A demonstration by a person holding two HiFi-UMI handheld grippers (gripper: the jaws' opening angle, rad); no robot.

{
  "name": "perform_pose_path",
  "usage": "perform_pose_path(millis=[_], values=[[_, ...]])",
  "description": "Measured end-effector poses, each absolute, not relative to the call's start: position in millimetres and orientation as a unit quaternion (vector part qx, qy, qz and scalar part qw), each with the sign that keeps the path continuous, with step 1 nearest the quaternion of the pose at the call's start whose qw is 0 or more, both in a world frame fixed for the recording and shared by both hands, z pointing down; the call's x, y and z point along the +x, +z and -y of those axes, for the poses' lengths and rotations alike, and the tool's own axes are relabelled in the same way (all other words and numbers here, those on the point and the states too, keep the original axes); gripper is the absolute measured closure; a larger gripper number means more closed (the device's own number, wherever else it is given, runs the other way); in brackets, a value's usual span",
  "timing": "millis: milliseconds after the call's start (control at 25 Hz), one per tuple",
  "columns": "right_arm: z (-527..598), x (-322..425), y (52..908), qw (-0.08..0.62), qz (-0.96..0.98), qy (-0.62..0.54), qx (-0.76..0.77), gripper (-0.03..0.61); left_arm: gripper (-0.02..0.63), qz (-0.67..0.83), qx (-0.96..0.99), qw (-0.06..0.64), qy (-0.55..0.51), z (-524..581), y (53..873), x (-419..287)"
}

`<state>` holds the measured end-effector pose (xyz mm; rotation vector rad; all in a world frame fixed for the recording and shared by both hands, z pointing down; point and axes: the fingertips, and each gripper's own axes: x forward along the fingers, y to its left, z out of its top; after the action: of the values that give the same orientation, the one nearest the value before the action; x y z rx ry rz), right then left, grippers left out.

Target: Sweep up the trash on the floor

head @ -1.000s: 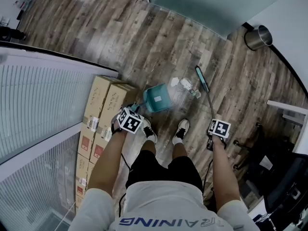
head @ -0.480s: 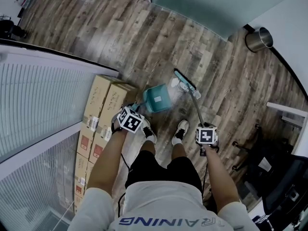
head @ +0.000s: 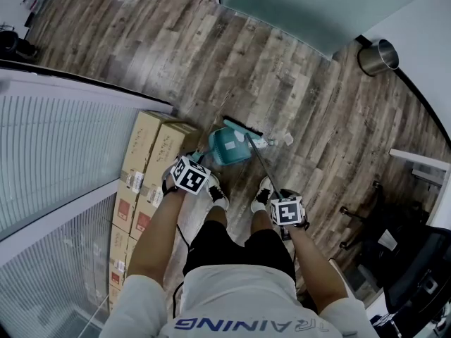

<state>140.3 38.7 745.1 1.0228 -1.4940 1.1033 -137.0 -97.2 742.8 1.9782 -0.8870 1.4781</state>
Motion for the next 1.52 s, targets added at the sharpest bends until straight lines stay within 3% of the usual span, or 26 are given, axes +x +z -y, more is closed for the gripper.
perform_pose_path(millis=[280, 480, 880, 960, 1080, 1280, 1520], values=[[-56.6, 101.8, 737.3, 0.396, 0.606, 0.570, 0.389, 0.468, 0.528, 0.326, 0.729, 0.256, 0.545, 98.1, 743.9, -136.4], [-56.9, 102.8, 734.1, 0.391, 0.606, 0.568, 0.395, 0.468, 0.528, 0.325, 0.729, 0.256, 0.545, 98.3, 743.4, -136.5], [-20.7, 230.0, 707.4, 0.295, 0.547, 0.579, 0.528, 0.483, 0.528, 0.323, 0.730, 0.258, 0.545, 98.2, 743.0, -139.1], [-16.8, 259.1, 709.2, 0.311, 0.536, 0.554, 0.556, 0.565, 0.528, 0.323, 0.729, 0.258, 0.545, 98.1, 742.9, -139.3], [-19.4, 275.1, 723.4, 0.371, 0.527, 0.526, 0.555, 0.566, 0.528, 0.323, 0.729, 0.256, 0.546, 98.6, 742.7, -139.6], [-22.0, 273.1, 733.5, 0.327, 0.501, 0.562, 0.571, 0.563, 0.528, 0.325, 0.730, 0.255, 0.545, 95.7, 743.0, -138.7], [-21.2, 275.0, 736.3, 0.373, 0.514, 0.534, 0.559, 0.563, 0.528, 0.325, 0.729, 0.253, 0.547, 95.5, 742.7, -138.1]])
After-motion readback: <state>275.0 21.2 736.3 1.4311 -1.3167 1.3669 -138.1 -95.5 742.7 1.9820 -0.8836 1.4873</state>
